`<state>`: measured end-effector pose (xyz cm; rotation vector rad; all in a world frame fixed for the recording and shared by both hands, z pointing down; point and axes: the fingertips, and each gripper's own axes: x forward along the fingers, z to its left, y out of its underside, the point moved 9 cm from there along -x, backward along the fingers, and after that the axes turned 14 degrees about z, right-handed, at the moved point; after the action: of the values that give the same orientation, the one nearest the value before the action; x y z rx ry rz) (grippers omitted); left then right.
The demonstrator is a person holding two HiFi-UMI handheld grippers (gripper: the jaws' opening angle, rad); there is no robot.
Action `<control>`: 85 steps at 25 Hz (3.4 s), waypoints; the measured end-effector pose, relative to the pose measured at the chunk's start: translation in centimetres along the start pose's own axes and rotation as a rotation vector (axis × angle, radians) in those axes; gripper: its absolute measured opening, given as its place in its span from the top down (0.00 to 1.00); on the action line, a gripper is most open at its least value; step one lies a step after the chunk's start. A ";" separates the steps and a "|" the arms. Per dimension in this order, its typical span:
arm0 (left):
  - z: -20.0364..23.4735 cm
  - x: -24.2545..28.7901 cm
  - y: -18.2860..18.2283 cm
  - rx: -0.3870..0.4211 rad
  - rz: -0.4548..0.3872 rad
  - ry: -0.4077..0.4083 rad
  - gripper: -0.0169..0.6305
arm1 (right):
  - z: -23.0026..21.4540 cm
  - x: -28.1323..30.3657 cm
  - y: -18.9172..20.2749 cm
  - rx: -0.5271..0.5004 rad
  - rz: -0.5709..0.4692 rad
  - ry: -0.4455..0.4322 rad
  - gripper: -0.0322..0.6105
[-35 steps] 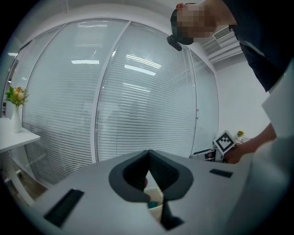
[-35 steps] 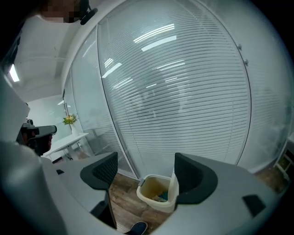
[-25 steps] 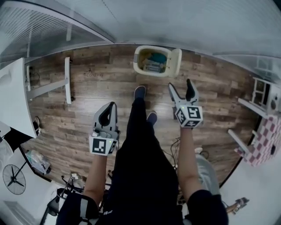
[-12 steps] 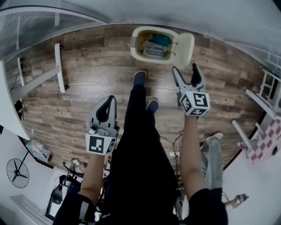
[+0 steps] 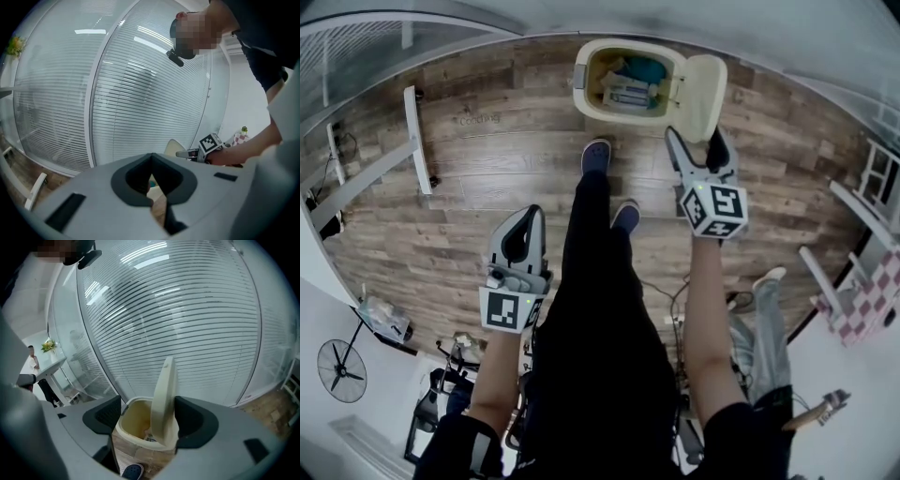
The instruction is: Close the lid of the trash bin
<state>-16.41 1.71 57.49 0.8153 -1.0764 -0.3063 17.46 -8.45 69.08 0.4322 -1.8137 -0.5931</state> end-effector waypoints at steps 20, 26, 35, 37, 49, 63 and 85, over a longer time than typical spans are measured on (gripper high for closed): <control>0.6 -0.7 1.6 -0.026 0.035 -0.022 0.96 | 2.0 1.1 -0.3 -0.070 0.026 0.143 0.72; 0.9 -0.9 2.0 -0.035 0.039 -0.032 0.96 | 5.5 2.9 -0.7 -0.157 0.065 0.166 0.69; 1.4 -1.0 2.6 -0.048 0.045 -0.050 0.96 | 9.3 6.4 -0.6 -0.284 0.114 0.162 0.64; 1.4 -1.0 2.7 -0.051 0.048 -0.054 0.96 | 9.9 7.1 -0.3 -0.321 0.126 0.152 0.63; 2.0 -0.6 3.4 -0.071 0.061 -0.066 0.96 | 12.5 11.2 1.8 -0.461 0.201 0.120 0.63; 3.8 -0.7 5.2 -0.103 0.085 -0.081 0.96 | 14.0 16.0 4.0 -0.572 0.294 0.113 0.63; 5.4 -0.5 7.1 -0.154 0.104 -0.110 0.96 | 12.6 20.9 5.4 -0.454 0.412 0.045 0.78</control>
<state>-22.45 4.50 63.50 0.6082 -1.1791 -0.3447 -1.00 -13.57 85.13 -0.2289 -1.5991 -0.6708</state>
